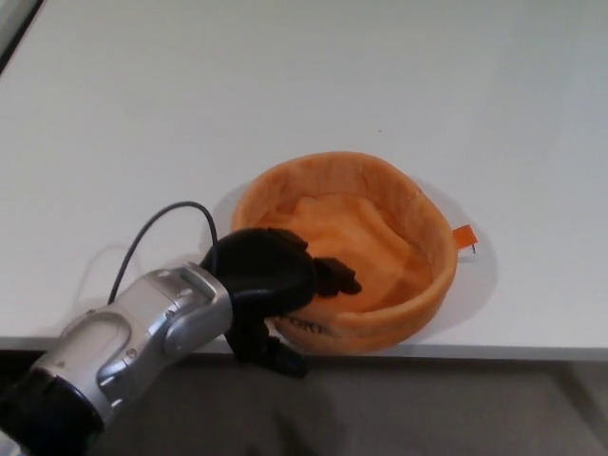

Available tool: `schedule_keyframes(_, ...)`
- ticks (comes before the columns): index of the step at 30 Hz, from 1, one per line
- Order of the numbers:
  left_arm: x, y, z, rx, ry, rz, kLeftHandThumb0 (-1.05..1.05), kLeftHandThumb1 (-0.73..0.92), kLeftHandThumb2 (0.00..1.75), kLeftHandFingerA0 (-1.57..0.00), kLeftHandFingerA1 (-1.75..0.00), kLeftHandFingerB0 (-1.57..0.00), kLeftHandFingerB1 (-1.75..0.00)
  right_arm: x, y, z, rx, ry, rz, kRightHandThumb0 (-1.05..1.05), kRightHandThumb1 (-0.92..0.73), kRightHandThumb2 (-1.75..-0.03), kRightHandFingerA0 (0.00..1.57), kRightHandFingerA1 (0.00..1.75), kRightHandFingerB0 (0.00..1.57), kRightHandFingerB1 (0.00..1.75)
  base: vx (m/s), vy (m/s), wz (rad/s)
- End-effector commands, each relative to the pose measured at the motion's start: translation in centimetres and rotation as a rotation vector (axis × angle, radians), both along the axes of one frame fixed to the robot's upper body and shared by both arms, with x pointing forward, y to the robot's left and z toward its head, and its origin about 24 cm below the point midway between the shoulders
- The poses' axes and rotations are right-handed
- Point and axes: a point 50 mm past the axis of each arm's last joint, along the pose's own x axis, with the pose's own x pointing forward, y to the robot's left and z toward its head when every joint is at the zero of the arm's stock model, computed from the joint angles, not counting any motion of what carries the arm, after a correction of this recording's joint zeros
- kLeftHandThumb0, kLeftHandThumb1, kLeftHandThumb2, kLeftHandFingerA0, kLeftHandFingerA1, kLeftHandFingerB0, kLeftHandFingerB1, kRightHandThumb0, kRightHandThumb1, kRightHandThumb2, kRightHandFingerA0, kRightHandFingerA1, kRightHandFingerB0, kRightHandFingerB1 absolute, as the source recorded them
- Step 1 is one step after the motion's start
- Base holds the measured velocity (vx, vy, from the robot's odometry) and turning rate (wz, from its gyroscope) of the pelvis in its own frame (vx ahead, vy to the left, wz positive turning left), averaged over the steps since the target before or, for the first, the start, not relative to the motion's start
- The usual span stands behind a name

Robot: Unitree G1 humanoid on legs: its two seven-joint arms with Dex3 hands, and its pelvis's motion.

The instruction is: A soft plate is kept in the center of the table close to the robot and the robot uses its left hand to pick up the plate, turns it upside down and places it back on the table

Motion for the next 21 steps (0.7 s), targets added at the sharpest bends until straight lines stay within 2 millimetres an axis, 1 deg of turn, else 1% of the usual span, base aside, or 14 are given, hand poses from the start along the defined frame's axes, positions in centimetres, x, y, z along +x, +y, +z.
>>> schedule_keyframes(1, -0.28, 0.31, -1.3, 0.155, -0.112, -0.052, -0.68, 0.58, 0.59, -0.38, -0.38, -0.36, -0.32, -0.07, -0.5, 0.12, 0.002, 0.019, -0.012, -0.85, -0.89, -0.68, 0.34, 0.36, 0.18, 0.26, 0.0, 0.0, 0.0)
schedule_keyframes(2, -0.31, 0.27, -1.32, 0.161, -0.148, -0.063, -0.62, 0.56, 0.58, -0.51, -0.43, -0.48, -0.36, -0.08, -0.5, 0.11, -0.001, 0.018, -0.012, -0.85, -0.9, -0.68, 0.33, 0.36, 0.17, 0.26, 0.0, 0.0, 0.0)
schedule_keyframes(3, -0.38, 0.28, -1.38, 0.176, -0.191, -0.081, -0.58, 0.56, 0.57, -0.79, -0.69, -0.72, -0.48, -0.14, -0.48, 0.05, 0.001, 0.022, -0.014, -0.85, -0.89, -0.68, 0.34, 0.36, 0.18, 0.27, 0.0, 0.0, 0.0)
schedule_keyframes(4, -0.46, 0.3, -1.46, 0.192, -0.224, -0.098, -0.58, 0.56, 0.57, -0.79, -0.69, -0.72, -0.48, -0.22, -0.45, -0.02, 0.004, 0.029, -0.017, -0.85, -0.89, -0.68, 0.34, 0.36, 0.18, 0.27, 0.0, 0.0, 0.0)
schedule_keyframes(5, -0.44, 0.3, -1.5, 0.2, -0.24, -0.103, -0.52, 0.55, 0.57, -0.87, -1.09, -0.84, -0.69, -0.23, -0.37, 0.09, 0.005, 0.027, -0.015, -0.85, -0.89, -0.68, 0.35, 0.39, 0.18, 0.27, 0.0, 0.0, 0.0)
schedule_keyframes(8, -0.36, 0.22, -1.59, 0.206, -0.265, -0.106, -0.5, 0.54, 0.56, -0.89, -1.29, -0.87, -0.74, -0.25, -0.2, 0.38, 0.007, 0.019, -0.009, -0.84, -0.9, -0.68, 0.35, 0.4, 0.18, 0.27, 0.0, 0.0, 0.0)
schedule_keyframes(9, -0.28, 0.14, -1.64, 0.203, -0.275, -0.096, -0.37, 0.53, 0.59, -0.9, -1.66, -0.86, -0.97, -0.24, -0.12, 0.47, 0.007, 0.01, -0.006, -0.83, -0.9, -0.68, 0.36, 0.41, 0.19, 0.27, 0.0, 0.0, 0.0)
schedule_keyframes(10, -0.2, 0.07, -1.6, 0.202, -0.281, -0.089, -0.3, 0.55, 0.56, -0.98, -1.75, -0.83, -1.3, -0.25, -0.11, 0.47, 0.016, 0.012, -0.007, -0.83, -0.88, -0.67, 0.37, 0.41, 0.2, 0.27, 0.0, 0.0, 0.0)
schedule_keyframes(11, -0.14, 0.02, -1.55, 0.202, -0.285, -0.086, -0.3, 0.55, 0.56, -0.98, -1.75, -0.83, -1.3, -0.26, -0.13, 0.43, 0.027, 0.019, -0.01, -0.83, -0.88, -0.67, 0.37, 0.41, 0.2, 0.27, 0.0, 0.0, 0.0)
schedule_keyframes(12, -0.12, 0.03, -1.52, 0.202, -0.304, -0.091, -0.39, 0.35, 0.82, -1.29, -1.42, -1.02, -1.22, -0.26, -0.11, 0.46, 0.025, 0.02, -0.008, -0.84, -0.89, -0.68, 0.35, 0.4, 0.19, 0.27, 0.0, 0.0, 0.0)
schedule_keyframes(14, -0.09, 0.05, -1.51, 0.202, -0.333, -0.1, -0.39, 0.35, 0.82, -1.29, -1.42, -1.02, -1.22, -0.26, -0.07, 0.53, 0.02, 0.021, -0.004, -0.84, -0.89, -0.68, 0.35, 0.4, 0.19, 0.27, 0.0, 0.0, 0.0)
schedule_keyframes(15, -0.03, 0.08, -1.38, 0.215, -0.365, -0.113, -0.43, 0.59, 0.57, -1.01, -1.75, -0.84, -1.59, -0.23, -0.28, 0.36, 0.011, 0.029, -0.006, -0.84, -0.89, -0.68, 0.34, 0.37, 0.18, 0.27, 0.0, 0.0, 0.0)
schedule_keyframes(16, -0.01, 0.11, -1.29, 0.218, -0.378, -0.116, -0.47, 0.4, 0.86, -1.3, -1.45, -1.03, -1.26, -0.22, -0.34, 0.34, 0.005, 0.032, -0.007, -0.85, -0.89, -0.68, 0.35, 0.38, 0.18, 0.27, 0.0, 0.0, 0.0)
schedule_keyframes(21, 0.06, 0.16, -1.09, 0.21, -0.356, -0.106, -0.51, 0.41, 0.84, -1.29, -1.46, -0.92, -1.17, -0.22, -0.36, 0.34, 0.005, 0.022, -0.001, -0.84, -0.9, -0.68, 0.36, 0.39, 0.18, 0.27, 0.0, 0.0, 0.0)
